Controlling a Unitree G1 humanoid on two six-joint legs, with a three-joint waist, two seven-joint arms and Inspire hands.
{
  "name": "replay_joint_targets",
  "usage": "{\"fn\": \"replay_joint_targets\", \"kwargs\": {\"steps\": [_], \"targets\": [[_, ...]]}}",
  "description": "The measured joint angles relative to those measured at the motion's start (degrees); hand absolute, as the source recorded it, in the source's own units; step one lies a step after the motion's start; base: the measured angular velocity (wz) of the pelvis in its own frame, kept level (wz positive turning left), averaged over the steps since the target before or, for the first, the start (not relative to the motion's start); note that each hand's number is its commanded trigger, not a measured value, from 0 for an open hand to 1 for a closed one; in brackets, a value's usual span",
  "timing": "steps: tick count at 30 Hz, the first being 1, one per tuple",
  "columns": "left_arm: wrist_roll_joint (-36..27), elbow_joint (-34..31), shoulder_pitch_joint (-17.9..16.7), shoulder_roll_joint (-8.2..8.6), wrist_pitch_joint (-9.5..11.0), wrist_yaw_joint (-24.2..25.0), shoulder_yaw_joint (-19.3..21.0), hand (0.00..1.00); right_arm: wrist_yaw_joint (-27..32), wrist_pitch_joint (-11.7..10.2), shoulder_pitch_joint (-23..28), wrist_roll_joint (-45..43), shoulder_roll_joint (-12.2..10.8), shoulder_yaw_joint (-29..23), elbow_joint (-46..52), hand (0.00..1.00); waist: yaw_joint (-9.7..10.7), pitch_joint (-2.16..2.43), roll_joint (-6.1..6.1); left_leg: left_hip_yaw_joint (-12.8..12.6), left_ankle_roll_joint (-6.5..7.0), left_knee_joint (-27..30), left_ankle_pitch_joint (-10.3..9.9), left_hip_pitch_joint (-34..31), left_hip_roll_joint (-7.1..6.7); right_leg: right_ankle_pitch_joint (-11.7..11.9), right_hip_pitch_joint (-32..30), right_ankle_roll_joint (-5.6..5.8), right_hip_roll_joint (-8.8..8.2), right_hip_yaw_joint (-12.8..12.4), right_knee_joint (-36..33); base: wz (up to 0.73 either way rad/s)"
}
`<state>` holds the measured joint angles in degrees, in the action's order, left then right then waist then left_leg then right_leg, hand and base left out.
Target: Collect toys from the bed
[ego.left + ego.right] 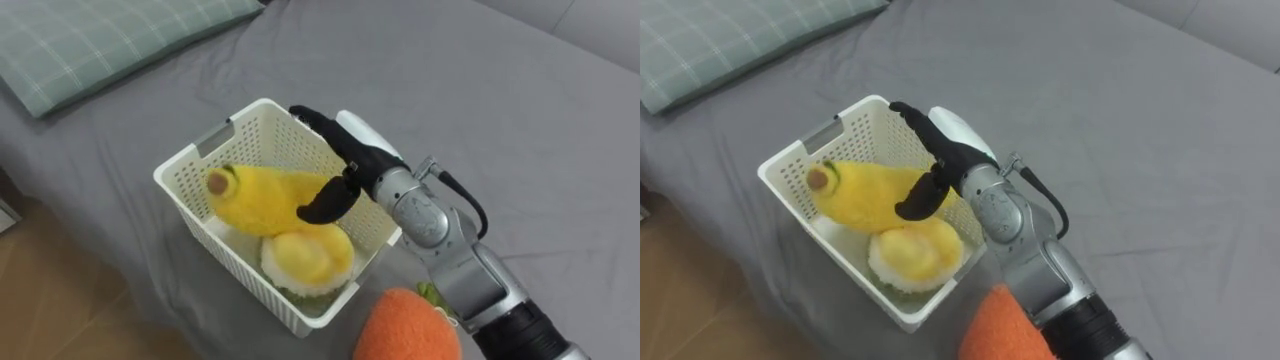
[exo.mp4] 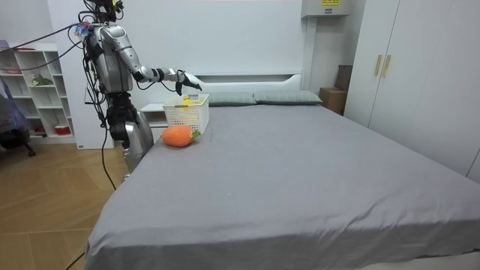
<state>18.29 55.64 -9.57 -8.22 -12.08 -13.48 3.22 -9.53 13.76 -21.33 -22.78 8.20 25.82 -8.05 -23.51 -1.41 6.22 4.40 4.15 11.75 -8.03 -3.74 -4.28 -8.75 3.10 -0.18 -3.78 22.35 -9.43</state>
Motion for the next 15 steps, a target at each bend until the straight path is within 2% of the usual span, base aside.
{"fn": "replay_joint_targets", "kwargs": {"steps": [9, 15], "targets": [[0.0, 0.0, 0.0, 0.04, 0.0, 0.3, 0.1, 0.0, 0.2, 0.0, 0.0, 0.1, 0.0, -0.3, 0.1, 0.0, 0.2, 0.03, 0.03, -0.1, 0.04, 0.0, 0.0, 0.0, -0.02, 0.0, 0.0, 0.01, -0.07, 0.0, 0.0, 0.0], [0.0, -0.3, 0.1, 0.33, 0.0, 0.7, 0.1, 0.0, 1.8, -0.5, 0.0, 3.1, 0.4, -3.5, 0.1, 0.0, 1.9, 0.09, -0.45, 0.2, 0.24, 0.4, 0.0, -0.3, -0.21, -0.1, -0.1, 0.1, -0.24, 0.0, -0.2, 0.02]]}}
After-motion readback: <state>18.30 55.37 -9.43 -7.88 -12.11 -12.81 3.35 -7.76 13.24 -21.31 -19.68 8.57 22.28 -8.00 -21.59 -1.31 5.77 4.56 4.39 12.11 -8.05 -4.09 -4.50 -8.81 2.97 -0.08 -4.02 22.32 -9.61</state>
